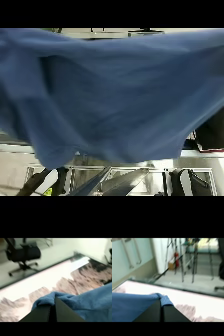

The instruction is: Fold the shirts.

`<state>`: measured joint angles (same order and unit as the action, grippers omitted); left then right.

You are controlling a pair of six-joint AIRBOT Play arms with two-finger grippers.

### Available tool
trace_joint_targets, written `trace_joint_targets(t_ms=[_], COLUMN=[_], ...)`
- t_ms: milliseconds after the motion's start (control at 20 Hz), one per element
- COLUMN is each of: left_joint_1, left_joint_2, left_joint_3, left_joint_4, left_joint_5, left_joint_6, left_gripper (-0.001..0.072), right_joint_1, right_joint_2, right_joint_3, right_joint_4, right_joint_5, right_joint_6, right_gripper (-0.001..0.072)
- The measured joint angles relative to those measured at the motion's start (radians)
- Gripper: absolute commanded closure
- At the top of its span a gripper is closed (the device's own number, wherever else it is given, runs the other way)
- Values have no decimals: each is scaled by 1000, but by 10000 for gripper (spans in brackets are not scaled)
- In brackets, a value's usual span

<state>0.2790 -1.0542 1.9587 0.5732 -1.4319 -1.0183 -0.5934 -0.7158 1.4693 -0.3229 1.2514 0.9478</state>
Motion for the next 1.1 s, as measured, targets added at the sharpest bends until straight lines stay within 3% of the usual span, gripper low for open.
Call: trace_joint_targets(t_ms=[200, 500, 550, 600, 650, 700, 800, 950, 1000, 1050, 1100], left_joint_1=[-193, -294, -293, -290, -284, -277, -248, -172, -140, -104, -68], left_joint_2=[-304, -837, -895, -938, -972, -992, -1003, -958, -936, -915, -895], left_joint_3=[-30, 81, 93, 93, 87, 81, 75, 70, 68, 58, 36], left_joint_4=[177, 371, 380, 381, 384, 388, 388, 406, 416, 426, 435], left_joint_5=[45, 99, 130, 159, 189, 209, 230, 158, 114, 57, 2], left_joint_6=[26, 44, 45, 48, 48, 47, 27, -25, -49, -72, -87], left_gripper=[673, 672, 668, 476, 339, 280, -5, -2, -2, -2, -3], right_joint_1=[183, 393, 408, 418, 425, 430, 433, 396, 369, 342, 314], right_joint_2=[-169, -571, -645, -711, -764, -812, -861, -855, -837, -818, -798], right_joint_3=[-210, -367, -359, -340, -318, -293, -248, -210, -203, -201, -204], right_joint_4=[-120, -253, -242, -217, -198, -180, -152, -143, -146, -160, -187], right_joint_5=[-83, -433, -482, -523, -550, -570, -591, -535, -483, -426, -361], right_joint_6=[-37, -89, -103, -114, -124, -130, -138, -137, -128, -113, -102], right_gripper=[700, 698, 643, 437, 399, 399, 399, 414, 437, 511, 513])
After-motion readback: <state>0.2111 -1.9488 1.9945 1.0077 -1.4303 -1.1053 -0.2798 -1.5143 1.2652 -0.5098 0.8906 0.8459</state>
